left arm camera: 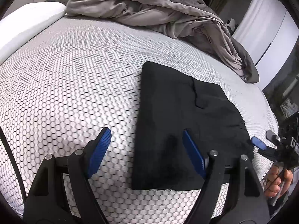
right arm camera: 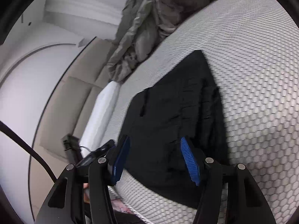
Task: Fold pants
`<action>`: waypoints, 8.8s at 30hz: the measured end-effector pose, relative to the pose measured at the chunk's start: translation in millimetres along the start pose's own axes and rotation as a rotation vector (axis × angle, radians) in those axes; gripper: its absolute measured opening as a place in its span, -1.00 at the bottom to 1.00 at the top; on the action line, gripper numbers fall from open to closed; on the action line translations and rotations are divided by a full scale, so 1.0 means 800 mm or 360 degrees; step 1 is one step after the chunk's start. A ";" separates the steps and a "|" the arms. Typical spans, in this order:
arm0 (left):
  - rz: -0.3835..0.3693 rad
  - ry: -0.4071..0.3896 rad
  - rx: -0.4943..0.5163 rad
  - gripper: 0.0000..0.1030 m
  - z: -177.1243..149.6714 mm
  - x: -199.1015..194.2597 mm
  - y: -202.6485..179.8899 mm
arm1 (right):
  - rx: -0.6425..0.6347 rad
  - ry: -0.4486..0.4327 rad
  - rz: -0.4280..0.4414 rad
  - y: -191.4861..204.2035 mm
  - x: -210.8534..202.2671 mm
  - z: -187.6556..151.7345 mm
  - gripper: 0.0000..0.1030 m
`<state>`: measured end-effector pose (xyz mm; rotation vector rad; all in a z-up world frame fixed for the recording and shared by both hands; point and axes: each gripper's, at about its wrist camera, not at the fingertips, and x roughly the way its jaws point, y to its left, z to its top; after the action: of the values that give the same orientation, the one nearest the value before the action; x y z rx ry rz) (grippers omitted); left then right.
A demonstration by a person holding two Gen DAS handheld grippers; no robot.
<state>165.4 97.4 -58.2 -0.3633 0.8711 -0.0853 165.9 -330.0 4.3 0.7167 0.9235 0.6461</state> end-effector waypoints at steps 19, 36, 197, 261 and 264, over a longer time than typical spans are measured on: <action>0.0054 0.0021 0.0081 0.48 -0.009 -0.011 -0.022 | 0.0082 -0.0016 -0.0113 -0.017 0.020 0.018 0.14; 0.0082 0.0028 0.0144 0.48 -0.011 -0.006 -0.034 | -0.0014 0.0020 -0.0023 0.002 0.011 0.000 0.14; -0.0148 0.0117 0.0601 -0.16 0.013 0.028 -0.050 | -0.1009 0.0028 -0.1191 0.075 0.129 -0.033 -0.07; -0.0211 0.0080 0.0503 -0.24 0.059 0.049 -0.067 | -0.0739 0.0039 -0.0958 0.080 0.150 0.009 -0.19; -0.0268 0.0193 0.0555 -0.24 0.034 0.059 -0.065 | -0.0777 0.0151 -0.0822 0.089 0.177 -0.009 -0.16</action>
<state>220.3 46.1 -58.5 -0.1041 0.9247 -0.4132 210.4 -178.4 -10.5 0.0029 0.9408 0.4179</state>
